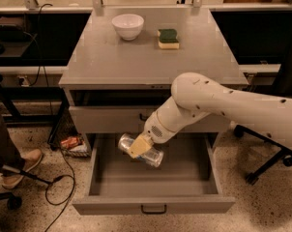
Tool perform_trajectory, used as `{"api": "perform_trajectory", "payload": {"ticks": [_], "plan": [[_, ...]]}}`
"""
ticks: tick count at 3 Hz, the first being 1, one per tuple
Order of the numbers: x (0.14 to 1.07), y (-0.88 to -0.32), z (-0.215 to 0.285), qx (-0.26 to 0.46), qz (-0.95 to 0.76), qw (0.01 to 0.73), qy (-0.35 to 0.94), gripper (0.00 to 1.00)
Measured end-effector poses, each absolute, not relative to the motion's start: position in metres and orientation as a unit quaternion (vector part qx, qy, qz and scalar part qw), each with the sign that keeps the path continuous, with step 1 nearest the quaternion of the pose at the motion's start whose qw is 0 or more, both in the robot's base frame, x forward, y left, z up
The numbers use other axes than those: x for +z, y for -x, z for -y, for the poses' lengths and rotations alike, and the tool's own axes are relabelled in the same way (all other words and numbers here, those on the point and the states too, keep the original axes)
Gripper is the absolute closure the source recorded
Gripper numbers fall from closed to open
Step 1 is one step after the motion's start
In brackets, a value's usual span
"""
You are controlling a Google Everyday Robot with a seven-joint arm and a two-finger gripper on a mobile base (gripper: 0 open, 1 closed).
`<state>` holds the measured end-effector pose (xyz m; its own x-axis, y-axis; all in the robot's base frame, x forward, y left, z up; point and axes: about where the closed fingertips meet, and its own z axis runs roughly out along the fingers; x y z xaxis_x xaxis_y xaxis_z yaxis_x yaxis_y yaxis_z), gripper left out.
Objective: Place redbull can into middle drawer
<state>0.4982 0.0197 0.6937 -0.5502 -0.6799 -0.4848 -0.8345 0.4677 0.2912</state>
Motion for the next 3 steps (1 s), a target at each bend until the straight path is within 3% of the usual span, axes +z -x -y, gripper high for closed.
{"api": "perform_trajectory", "payload": {"ticks": [3], "plan": [[0.577, -0.516, 0.022, 0.241, -0.887, 0.181, 0.349, 1.0]]}}
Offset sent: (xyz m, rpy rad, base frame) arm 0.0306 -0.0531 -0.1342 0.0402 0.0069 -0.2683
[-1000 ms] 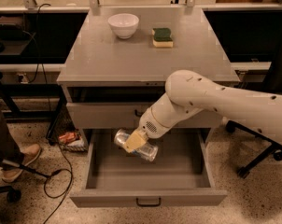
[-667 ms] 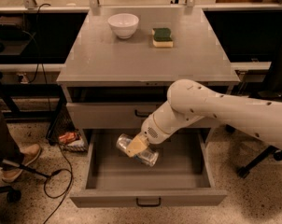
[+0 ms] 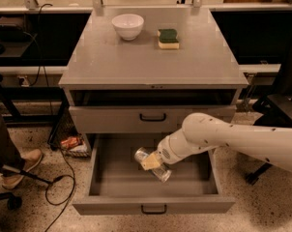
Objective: Place redbull can into middle drawer
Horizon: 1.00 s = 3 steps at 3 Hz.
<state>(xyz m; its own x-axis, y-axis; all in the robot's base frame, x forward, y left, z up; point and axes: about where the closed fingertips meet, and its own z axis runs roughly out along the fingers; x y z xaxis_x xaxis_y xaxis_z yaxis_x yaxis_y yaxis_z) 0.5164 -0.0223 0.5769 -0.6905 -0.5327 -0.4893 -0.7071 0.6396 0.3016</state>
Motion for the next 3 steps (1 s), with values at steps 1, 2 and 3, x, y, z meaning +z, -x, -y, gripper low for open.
{"api": "perform_trajectory", "payload": {"ticks": [1, 2, 3], "plan": [[0.541, -0.533, 0.029, 0.228, -0.893, 0.211, 0.325, 1.0], [0.507, -0.548, 0.027, 0.227, -0.892, 0.236, 0.31, 1.0], [0.477, -0.559, 0.018, 0.234, -0.892, 0.242, 0.301, 0.88]]}}
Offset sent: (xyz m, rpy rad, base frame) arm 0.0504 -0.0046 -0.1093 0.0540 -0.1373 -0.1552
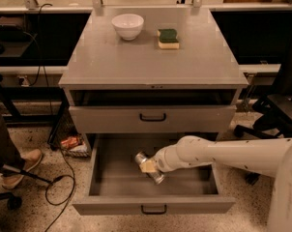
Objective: Place redbull can into middle drawer
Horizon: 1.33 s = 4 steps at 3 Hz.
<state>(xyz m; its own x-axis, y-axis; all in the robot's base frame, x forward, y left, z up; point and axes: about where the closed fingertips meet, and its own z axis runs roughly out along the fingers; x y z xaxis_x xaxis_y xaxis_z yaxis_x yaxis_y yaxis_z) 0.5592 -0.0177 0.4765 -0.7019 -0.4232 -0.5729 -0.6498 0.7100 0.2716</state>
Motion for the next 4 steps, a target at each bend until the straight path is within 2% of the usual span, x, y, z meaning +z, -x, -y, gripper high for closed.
{"api": "perform_trajectory", "payload": {"ticks": [3, 4], "plan": [[0.415, -0.569, -0.002, 0.274, -0.891, 0.228, 0.28, 0.18], [0.411, -0.567, 0.007, 0.273, -0.895, 0.225, 0.272, 0.0]]}}
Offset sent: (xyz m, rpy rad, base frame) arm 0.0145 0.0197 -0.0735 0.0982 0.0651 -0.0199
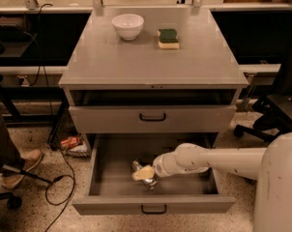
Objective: Place redbull can into middle drawer
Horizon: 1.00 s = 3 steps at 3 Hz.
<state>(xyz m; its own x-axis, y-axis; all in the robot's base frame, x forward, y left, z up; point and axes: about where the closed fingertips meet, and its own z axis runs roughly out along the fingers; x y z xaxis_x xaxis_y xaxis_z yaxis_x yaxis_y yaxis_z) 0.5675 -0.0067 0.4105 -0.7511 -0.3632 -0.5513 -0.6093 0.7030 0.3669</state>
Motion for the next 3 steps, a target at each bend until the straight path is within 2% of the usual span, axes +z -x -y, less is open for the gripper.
{"api": "perform_trajectory", "payload": {"ticks": [1, 3], "plan": [[0.42, -0.565, 0.034, 0.253, -0.904, 0.231, 0.258, 0.0], [0.479, -0.54, 0.167, 0.183, -0.931, 0.254, 0.188, 0.0]]}}
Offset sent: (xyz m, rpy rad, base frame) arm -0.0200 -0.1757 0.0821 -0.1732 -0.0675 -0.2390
